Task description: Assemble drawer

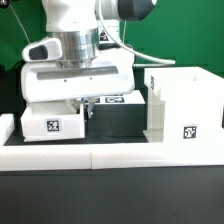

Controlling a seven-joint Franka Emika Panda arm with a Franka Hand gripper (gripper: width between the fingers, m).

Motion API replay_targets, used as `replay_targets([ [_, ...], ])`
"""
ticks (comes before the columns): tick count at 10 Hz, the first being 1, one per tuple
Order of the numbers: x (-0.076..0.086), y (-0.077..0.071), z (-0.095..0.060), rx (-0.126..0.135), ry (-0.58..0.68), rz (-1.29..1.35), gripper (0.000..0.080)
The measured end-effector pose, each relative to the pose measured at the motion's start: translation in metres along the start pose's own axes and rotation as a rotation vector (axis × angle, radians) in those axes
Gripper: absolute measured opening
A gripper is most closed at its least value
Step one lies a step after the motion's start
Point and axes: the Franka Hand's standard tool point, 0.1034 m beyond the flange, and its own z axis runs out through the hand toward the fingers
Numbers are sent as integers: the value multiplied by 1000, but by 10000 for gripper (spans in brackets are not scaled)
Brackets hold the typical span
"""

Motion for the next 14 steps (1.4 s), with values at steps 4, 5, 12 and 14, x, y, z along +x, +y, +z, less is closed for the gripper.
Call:
replay_targets([
  [4,8,-21,-9,5,-15,-113,42],
  [5,7,-20,-8,5,-17,-110,42],
  [12,7,-26,-2,-13,-18,-452,42],
  [14,7,-25,-2,-17,-11,-544,42],
])
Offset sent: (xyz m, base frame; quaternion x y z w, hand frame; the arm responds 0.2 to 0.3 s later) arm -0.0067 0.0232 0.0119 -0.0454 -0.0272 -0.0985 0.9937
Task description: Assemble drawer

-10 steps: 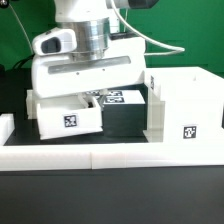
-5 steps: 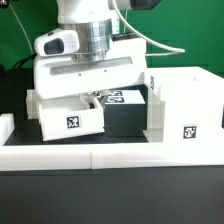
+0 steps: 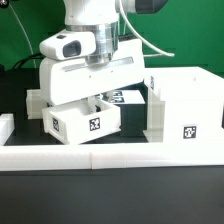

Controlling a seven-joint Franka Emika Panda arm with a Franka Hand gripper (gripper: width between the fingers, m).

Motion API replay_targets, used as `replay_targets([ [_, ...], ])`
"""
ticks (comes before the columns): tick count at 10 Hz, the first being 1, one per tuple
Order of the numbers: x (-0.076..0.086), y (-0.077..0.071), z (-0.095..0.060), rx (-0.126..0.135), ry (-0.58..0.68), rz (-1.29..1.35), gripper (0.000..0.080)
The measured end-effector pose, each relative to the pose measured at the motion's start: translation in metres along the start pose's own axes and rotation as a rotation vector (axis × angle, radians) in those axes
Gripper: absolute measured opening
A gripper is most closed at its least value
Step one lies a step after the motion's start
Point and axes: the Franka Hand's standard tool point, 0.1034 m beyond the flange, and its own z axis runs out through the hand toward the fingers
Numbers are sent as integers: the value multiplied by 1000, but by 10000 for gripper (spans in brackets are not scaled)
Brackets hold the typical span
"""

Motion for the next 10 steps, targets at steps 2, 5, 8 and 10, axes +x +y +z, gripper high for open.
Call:
replay_targets([
  [2,-2,2,0,-4,-5,-115,42],
  [5,0,1,0,-14,-20,-314,42],
  [8,3,2,0,-18,-37,-543,42],
  [10,0,4,1,-20,-48,-664,42],
])
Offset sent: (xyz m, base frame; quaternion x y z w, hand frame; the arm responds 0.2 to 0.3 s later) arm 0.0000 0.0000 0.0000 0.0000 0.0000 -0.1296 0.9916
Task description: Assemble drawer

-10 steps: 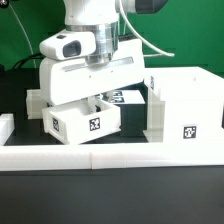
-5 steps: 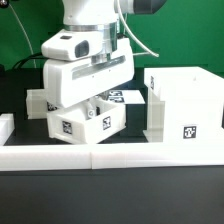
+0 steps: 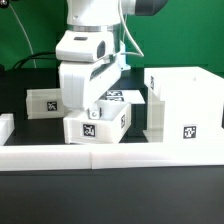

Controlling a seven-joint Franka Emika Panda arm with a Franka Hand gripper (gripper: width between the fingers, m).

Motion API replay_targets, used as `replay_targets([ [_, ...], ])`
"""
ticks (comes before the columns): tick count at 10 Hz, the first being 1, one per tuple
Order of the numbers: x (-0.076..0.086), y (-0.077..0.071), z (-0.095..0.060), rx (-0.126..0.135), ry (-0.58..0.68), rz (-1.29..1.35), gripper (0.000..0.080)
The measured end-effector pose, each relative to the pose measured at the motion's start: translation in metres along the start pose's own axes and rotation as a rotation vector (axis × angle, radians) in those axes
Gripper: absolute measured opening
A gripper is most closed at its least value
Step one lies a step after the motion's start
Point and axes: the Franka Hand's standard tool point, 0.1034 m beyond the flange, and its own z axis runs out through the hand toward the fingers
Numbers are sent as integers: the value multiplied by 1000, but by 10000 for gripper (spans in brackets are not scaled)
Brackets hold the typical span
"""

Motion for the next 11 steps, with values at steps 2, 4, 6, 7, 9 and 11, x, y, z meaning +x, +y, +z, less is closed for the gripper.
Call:
replay_targets([
  [2,-3,0,0,0,-7,-78,42],
  [4,-3,1,0,-1,-22,-188,42],
  [6,5,6,-3,-6,-25,-221,42],
  [7,6,9,-3,-26,-24,-236,42],
  [9,4,7,-1,-32,-24,-230,42],
  [11,4,7,0,-31,-24,-229,42],
])
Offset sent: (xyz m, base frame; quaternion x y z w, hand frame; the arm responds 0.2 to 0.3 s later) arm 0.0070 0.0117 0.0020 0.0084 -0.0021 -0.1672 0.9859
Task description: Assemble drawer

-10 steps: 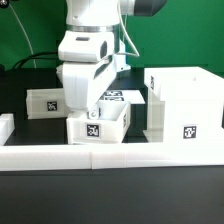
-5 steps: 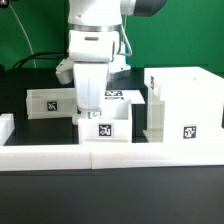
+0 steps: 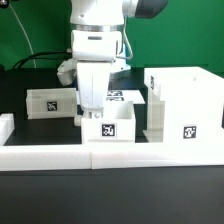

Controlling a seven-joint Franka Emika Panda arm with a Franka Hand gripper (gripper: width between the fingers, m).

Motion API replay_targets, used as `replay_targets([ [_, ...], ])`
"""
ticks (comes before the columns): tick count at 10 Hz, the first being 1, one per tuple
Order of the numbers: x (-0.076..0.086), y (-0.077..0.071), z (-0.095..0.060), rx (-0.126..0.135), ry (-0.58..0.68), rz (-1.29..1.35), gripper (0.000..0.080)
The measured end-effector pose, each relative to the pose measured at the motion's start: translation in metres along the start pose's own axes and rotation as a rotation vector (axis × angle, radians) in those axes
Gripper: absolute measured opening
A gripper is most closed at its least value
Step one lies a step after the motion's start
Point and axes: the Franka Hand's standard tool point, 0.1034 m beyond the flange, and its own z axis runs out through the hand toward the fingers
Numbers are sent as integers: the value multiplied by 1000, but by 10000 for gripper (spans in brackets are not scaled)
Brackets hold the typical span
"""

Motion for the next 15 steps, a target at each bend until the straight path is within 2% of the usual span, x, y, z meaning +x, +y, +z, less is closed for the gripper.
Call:
replay_targets([
  [1,2,1,1,-21,-1,1,42],
  [2,6,1,2,-19,-1,7,42],
  [3,13,3,1,-34,2,3,42],
  [5,19,5,2,-28,-3,-27,42],
  [10,20,5,4,-23,-1,-24,42],
  [14,27,10,3,-33,-3,-62,42],
  [15,27,10,3,-45,-2,-56,42],
])
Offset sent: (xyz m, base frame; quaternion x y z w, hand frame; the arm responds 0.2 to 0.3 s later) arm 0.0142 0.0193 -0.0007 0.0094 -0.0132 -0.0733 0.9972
